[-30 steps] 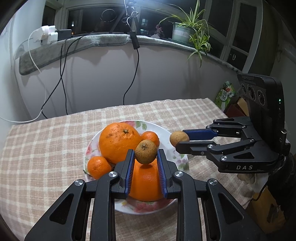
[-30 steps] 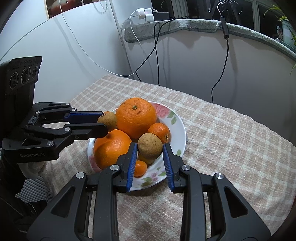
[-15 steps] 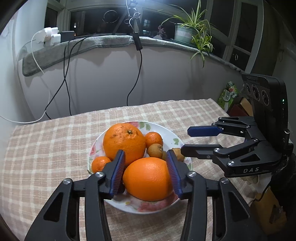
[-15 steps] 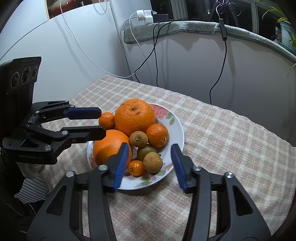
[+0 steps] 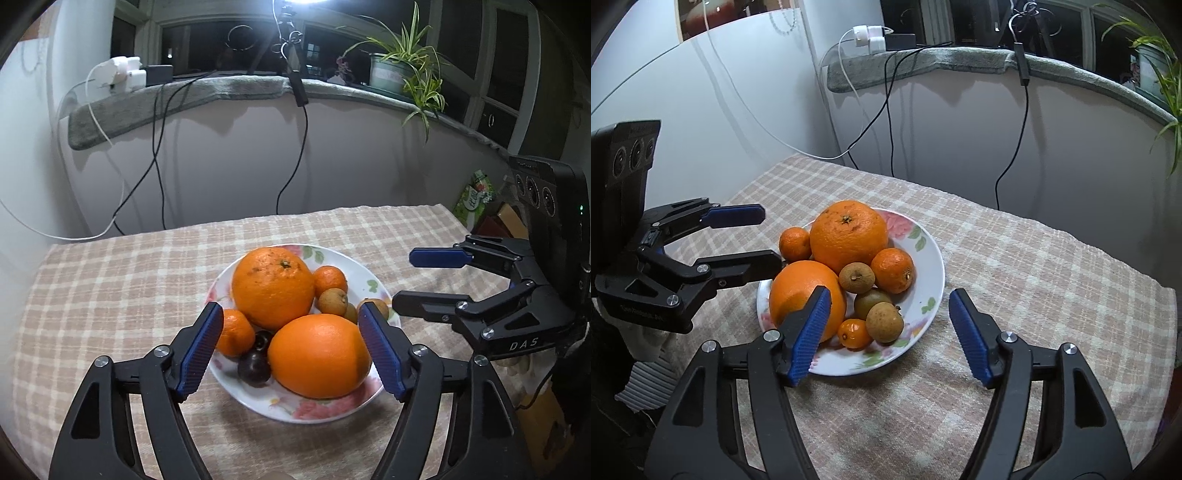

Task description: Organize fruits

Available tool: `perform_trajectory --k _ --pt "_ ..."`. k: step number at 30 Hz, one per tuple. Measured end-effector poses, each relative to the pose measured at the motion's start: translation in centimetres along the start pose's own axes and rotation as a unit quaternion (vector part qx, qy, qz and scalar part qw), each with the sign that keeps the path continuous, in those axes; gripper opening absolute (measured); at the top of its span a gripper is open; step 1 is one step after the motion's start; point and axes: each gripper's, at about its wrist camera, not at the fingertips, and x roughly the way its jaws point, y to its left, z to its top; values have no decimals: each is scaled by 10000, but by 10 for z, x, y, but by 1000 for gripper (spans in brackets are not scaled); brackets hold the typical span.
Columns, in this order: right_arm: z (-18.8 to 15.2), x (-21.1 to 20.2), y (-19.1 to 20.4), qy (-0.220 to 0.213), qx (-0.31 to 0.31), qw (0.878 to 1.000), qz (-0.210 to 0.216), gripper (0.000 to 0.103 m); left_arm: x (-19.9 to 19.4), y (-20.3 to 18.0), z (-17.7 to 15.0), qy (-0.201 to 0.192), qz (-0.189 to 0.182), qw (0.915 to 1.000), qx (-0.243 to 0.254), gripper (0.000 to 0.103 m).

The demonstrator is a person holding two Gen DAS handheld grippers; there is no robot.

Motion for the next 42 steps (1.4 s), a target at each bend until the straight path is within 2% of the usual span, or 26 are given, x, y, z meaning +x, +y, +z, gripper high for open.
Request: perform_trajectory --k 3,7,9,18,29,42 --pt "-1 -4 -3 -82 91 9999 -80 86 -2 1 0 -18 57 10000 -7 79" --pt "-1 -8 -4 -153 141 9997 -86 87 -3 2 -2 -21 134 9999 -8 81" --pt "-2 -9 -4 -182 169 9996 -134 92 -4 1 -4 -25 151 9999 -34 81" --pt "-4 -16 -5 -256 346 9987 -284 92 -10 2 -8 -49 265 9995 -181 81" --pt "-7 -37 4 -598 435 9953 -621 92 -23 1 -11 -192 410 9988 -182 81" --pt "-8 -46 13 -713 400 9945 -650 92 -35 -1 -10 -346 455 9982 -183 81"
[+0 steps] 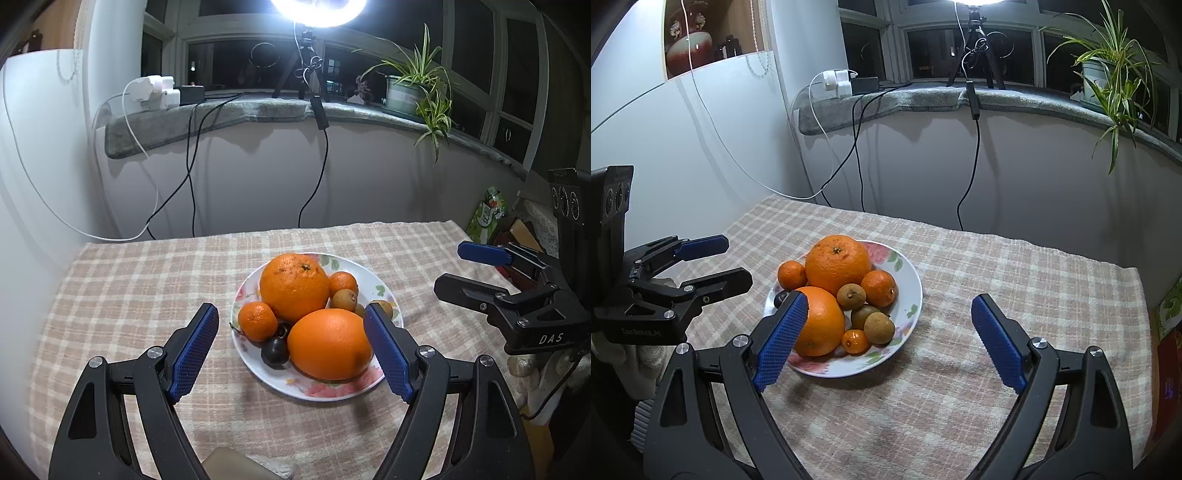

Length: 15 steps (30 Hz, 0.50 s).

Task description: Organize fruits

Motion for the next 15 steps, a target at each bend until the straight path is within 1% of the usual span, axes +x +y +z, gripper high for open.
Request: perform_trajectory --k 15 --pt "1 -1 2 -6 9 10000 40 92 -5 -5 0 -79 24 9999 85 81"
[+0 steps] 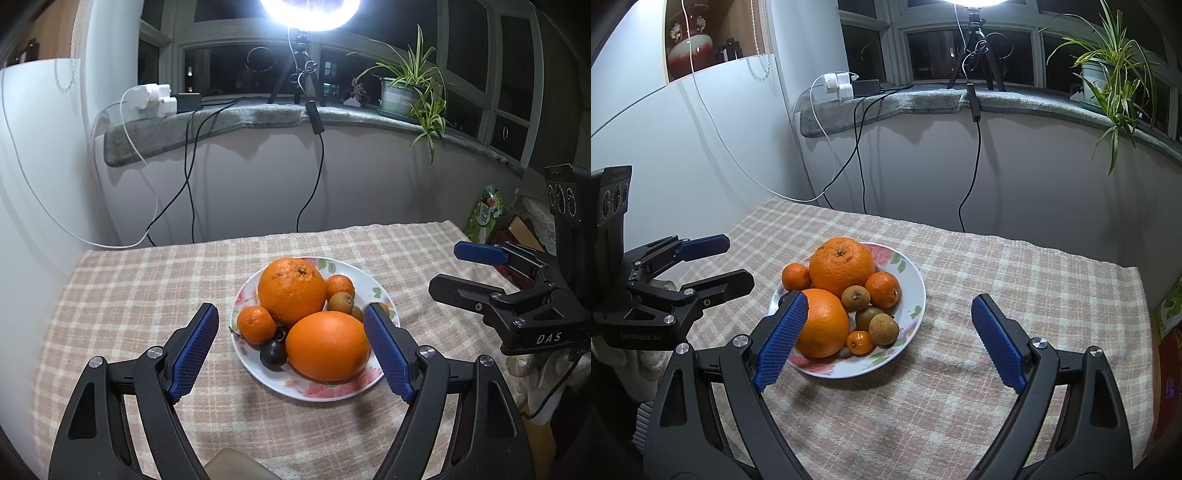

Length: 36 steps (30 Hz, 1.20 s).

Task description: Organize fruits

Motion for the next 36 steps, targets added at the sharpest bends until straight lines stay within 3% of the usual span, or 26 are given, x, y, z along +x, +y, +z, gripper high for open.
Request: perform_trajectory --k 36 --pt "-2 0 3 19 32 10000 8 92 -2 1 0 -60 14 10000 16 81"
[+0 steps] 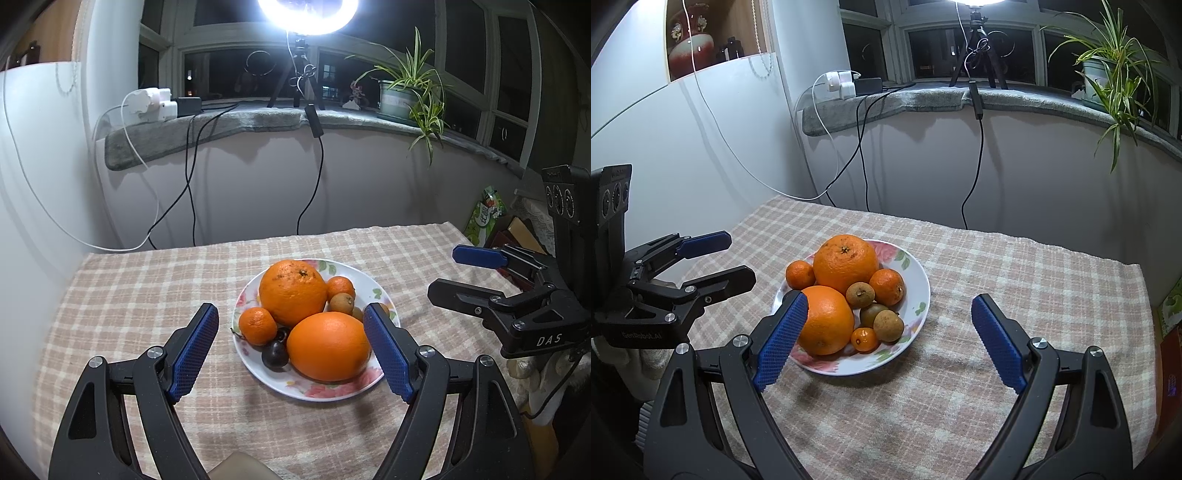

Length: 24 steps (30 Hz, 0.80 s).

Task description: Organize fruits

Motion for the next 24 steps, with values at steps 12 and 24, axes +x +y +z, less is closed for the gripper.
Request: perform_trajectory --k 12,24 --pt "-1 -1 1 -3 7 10000 -9 92 -2 -2 0 -30 2 10000 12 81" --pt "0 -2 1 -5 5 10000 -6 92 -3 -3 0 -58 3 10000 18 81"
